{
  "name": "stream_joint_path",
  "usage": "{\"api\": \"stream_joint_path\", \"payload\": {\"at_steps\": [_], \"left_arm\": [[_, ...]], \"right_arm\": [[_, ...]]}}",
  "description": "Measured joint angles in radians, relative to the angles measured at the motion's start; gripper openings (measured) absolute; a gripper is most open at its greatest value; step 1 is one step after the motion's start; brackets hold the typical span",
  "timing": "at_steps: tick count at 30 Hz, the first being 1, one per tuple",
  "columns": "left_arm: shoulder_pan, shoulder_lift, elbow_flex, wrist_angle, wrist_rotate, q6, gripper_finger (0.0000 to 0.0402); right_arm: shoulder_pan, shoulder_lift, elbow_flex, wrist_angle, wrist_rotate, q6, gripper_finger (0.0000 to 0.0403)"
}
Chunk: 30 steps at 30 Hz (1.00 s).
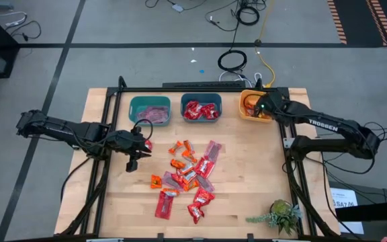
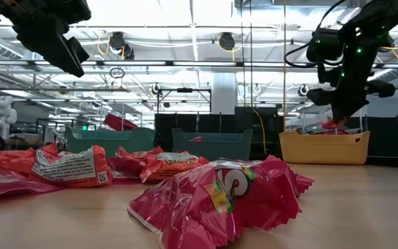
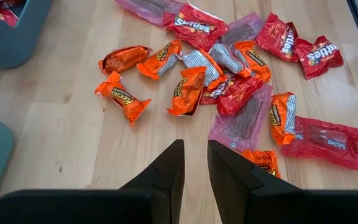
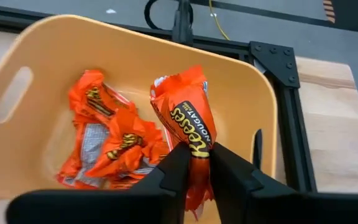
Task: Sort candy
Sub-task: Put the orange chocolate into the yellow bin, then put the red chocolate into the green bin
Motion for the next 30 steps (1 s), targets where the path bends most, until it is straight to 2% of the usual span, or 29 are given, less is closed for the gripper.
{"api": "stream_joint_path", "payload": {"at_steps": [10, 17, 26, 30], "left_arm": [[0.0, 0.0, 0.0, 0.0, 0.0, 0.0, 0.008], [0.0, 0.0, 0.0, 0.0, 0.0, 0.0, 0.008], [0.0, 0.0, 0.0, 0.0, 0.0, 0.0, 0.008], [0.0, 0.0, 0.0, 0.0, 0.0, 0.0, 0.008]], "right_arm": [[-0.062, 0.0, 0.0, 0.003, -0.016, -0.021, 0.0163], [-0.061, 0.0, 0.0, 0.005, -0.043, -0.021, 0.0201], [-0.052, 0.0, 0.0, 0.163, -0.371, -0.071, 0.0208], [-0.03, 0.0, 0.0, 0.255, -0.463, -0.07, 0.0208]]}}
